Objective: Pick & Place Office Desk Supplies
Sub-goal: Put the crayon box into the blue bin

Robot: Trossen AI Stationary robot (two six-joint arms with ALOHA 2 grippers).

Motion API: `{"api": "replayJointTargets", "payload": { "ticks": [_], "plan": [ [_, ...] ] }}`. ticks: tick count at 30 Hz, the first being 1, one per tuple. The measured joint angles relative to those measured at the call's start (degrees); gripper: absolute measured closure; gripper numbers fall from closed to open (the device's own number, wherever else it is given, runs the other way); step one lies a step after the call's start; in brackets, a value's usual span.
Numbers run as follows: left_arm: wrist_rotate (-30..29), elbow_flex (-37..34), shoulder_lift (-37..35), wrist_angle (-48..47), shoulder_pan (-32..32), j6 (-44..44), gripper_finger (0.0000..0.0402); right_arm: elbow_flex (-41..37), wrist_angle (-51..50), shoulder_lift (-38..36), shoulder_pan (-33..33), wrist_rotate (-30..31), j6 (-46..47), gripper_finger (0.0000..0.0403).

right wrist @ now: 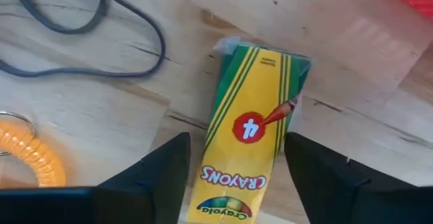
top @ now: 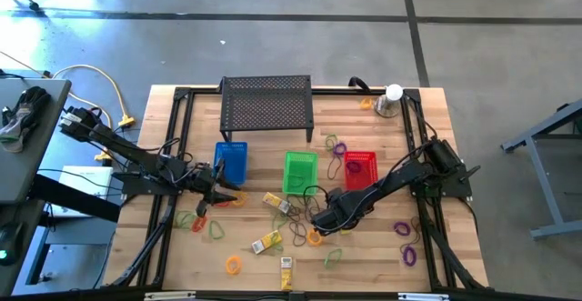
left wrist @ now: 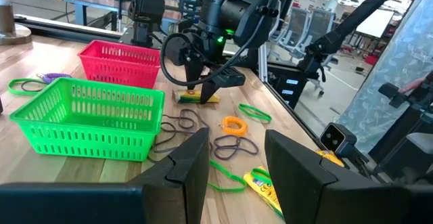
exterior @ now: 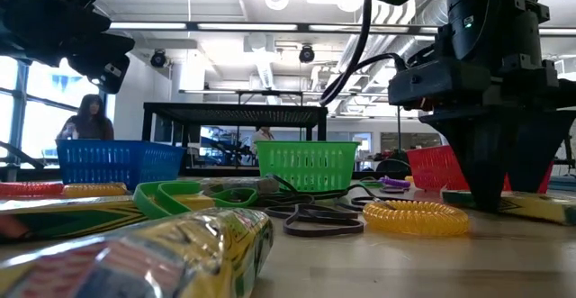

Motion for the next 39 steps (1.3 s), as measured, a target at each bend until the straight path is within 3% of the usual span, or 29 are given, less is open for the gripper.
{"api": "replayJointTargets", "payload": {
  "ticks": [11,20,28,33,39],
  "plan": [
    [0.03,0.00,0.00,0.00,0.01,0.00,0.0262,0.00,0.16,-0.02,0.01,-0.09,-2.89,0.0266],
    [0.03,0.00,0.02,0.30,0.00,-1.08,0.0262,-0.07,2.34,-1.41,0.17,-4.73,-9.16,0.0272],
    [-1.71,0.00,0.01,5.38,0.00,13.02,0.0262,-0.04,17.26,-6.38,0.11,-4.06,-17.26,0.0271],
    [-2.22,0.00,0.00,10.74,0.01,16.03,0.0262,-0.02,26.35,-7.56,-1.43,-1.78,-24.89,0.0271],
    [-2.36,0.03,1.15,11.58,-1.60,34.80,0.0261,-0.04,28.43,-8.15,-5.26,-2.51,-34.32,0.0270]
  ]
}}
